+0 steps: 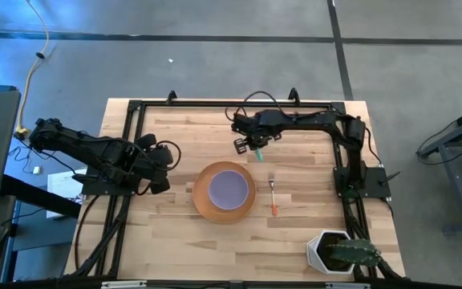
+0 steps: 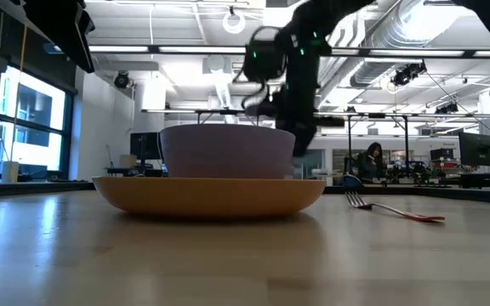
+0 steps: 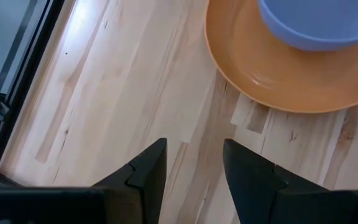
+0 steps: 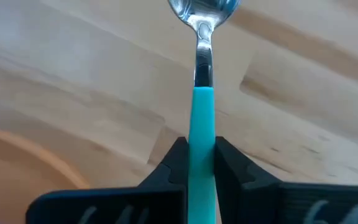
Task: Set table place
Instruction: Put the blue spoon into the purple bowl on the orange plate
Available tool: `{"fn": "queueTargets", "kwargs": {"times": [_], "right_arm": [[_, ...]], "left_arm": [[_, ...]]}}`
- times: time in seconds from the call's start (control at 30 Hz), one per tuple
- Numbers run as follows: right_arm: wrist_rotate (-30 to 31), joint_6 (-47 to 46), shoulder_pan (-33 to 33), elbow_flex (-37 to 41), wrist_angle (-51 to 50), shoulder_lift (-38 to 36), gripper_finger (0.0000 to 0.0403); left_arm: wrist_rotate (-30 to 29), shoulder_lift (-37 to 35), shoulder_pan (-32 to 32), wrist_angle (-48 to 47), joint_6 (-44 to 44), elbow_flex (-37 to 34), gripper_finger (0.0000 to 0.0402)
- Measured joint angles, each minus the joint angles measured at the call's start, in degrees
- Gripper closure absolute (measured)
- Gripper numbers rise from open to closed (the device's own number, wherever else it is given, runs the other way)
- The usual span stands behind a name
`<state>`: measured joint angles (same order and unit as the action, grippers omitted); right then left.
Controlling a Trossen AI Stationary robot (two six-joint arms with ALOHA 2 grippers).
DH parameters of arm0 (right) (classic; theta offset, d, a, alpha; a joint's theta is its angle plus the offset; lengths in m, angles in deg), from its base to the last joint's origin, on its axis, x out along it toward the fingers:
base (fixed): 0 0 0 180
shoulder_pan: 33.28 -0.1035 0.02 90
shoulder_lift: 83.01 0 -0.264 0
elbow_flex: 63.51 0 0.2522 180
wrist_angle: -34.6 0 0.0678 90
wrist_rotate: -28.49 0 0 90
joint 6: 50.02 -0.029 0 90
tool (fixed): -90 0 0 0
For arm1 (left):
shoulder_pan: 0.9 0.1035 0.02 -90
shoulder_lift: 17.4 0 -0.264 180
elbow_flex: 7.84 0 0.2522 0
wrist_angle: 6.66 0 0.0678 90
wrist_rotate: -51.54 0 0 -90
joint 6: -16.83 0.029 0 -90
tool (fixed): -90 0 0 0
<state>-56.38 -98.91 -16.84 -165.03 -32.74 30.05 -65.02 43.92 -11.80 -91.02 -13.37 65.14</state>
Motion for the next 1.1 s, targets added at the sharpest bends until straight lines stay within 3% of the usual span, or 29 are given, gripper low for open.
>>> {"fn": "queueTargets", "kwargs": {"times": [0.3,0.57,0.77,1.1], "right_arm": [[0.07,8.45,-4.11,-23.67,-22.46,-0.8,0.0391],[-4.29,9.36,-10.64,-40.29,-36.39,-0.95,0.0391],[-7.66,7.06,-17.07,-41.36,-36.36,-0.46,0.0391],[-20.39,5.17,-23.47,-38.87,-36.42,6.9,0.0391]], "left_arm": [[0.25,0.0,0.0,0.71,-0.01,0.0,0.0256],[0.31,0.0,0.0,0.89,-1.6,0.0,0.0256],[0.27,0.0,0.0,2.96,-1.73,0.0,0.0256],[0.58,0.0,0.0,4.39,-1.75,0.0,0.0256]]}}
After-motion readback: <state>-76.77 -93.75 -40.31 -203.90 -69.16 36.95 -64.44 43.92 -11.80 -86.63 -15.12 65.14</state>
